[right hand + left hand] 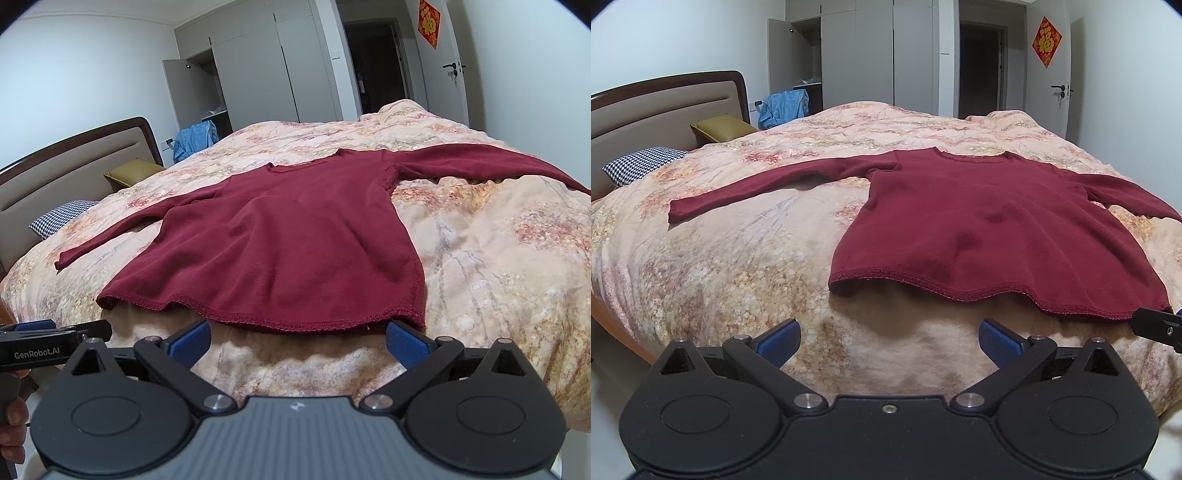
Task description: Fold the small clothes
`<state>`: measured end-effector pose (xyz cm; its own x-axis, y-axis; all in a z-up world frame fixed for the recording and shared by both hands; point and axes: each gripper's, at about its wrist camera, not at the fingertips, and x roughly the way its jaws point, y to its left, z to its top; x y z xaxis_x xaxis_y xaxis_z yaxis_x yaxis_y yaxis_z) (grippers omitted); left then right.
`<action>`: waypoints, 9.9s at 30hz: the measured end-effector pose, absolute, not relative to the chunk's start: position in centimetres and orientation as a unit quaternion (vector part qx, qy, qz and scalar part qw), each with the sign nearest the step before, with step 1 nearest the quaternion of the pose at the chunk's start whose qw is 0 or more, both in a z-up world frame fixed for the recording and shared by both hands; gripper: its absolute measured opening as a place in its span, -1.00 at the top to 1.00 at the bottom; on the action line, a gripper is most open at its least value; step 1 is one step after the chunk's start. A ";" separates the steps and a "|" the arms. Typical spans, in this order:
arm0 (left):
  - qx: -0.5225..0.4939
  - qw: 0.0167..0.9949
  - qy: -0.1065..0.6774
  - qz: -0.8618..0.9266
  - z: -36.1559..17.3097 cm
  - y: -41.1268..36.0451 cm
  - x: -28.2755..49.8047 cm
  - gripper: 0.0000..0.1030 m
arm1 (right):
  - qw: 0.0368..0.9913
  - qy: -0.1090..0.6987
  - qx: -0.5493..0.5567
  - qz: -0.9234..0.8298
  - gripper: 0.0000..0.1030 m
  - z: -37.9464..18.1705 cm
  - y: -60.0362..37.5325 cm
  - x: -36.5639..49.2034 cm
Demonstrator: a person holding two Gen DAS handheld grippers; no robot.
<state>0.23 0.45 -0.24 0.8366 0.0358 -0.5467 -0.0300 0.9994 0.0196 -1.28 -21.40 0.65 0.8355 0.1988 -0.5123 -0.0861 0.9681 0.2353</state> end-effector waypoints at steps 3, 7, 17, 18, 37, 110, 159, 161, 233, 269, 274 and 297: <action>0.005 0.958 0.285 0.017 -0.2 0.5 0.2 -0.99 | 0.952 0.277 0.102 0.075 -1.00 0.6 -21.4 -1.3; 0.005 0.958 0.285 0.017 -0.3 0.4 0.2 -0.99 | 0.953 0.277 0.102 0.075 -1.00 0.6 -21.4 -1.3; 0.007 0.958 0.286 0.021 -0.4 0.4 0.2 -0.99 | 0.952 0.279 0.104 0.072 -1.00 0.5 -21.4 -1.4; 0.007 0.958 0.286 0.021 -0.4 0.4 0.2 -0.99 | 0.952 0.280 0.105 0.072 -1.00 0.5 -21.4 -1.3; 0.008 0.958 0.287 0.023 -0.5 0.4 0.1 -0.99 | 0.950 0.284 0.106 0.074 -1.00 0.4 -21.4 -1.2; 0.056 0.925 0.357 -0.118 -1.1 -21.2 40.0 -0.99 | 0.851 0.191 0.398 -0.284 -1.00 -2.1 -58.7 20.3; -0.102 0.941 0.315 -0.071 3.5 1.9 39.5 -0.99 | 0.934 0.237 -0.104 0.248 -0.66 5.2 -20.6 32.2; -0.082 0.939 0.323 -0.079 2.4 0.4 39.9 -0.99 | 0.944 0.236 -0.088 0.213 -0.70 5.1 -23.9 32.1; -0.098 0.905 0.399 -0.106 -0.4 7.5 15.4 0.90 | 0.915 0.348 0.175 0.106 0.89 -0.8 -33.3 3.6; -0.308 0.899 0.300 0.087 -0.1 19.9 22.7 -0.99 | 0.950 0.283 0.039 0.127 -1.00 3.3 -30.4 13.0; -0.384 0.869 0.272 0.155 -1.1 24.0 26.6 -0.99 | 0.949 0.280 0.042 0.138 -1.00 3.5 -27.0 19.4; -0.066 0.989 0.103 0.078 11.4 15.8 34.4 0.85 | 0.940 0.273 0.069 0.193 -1.00 1.9 -25.7 23.6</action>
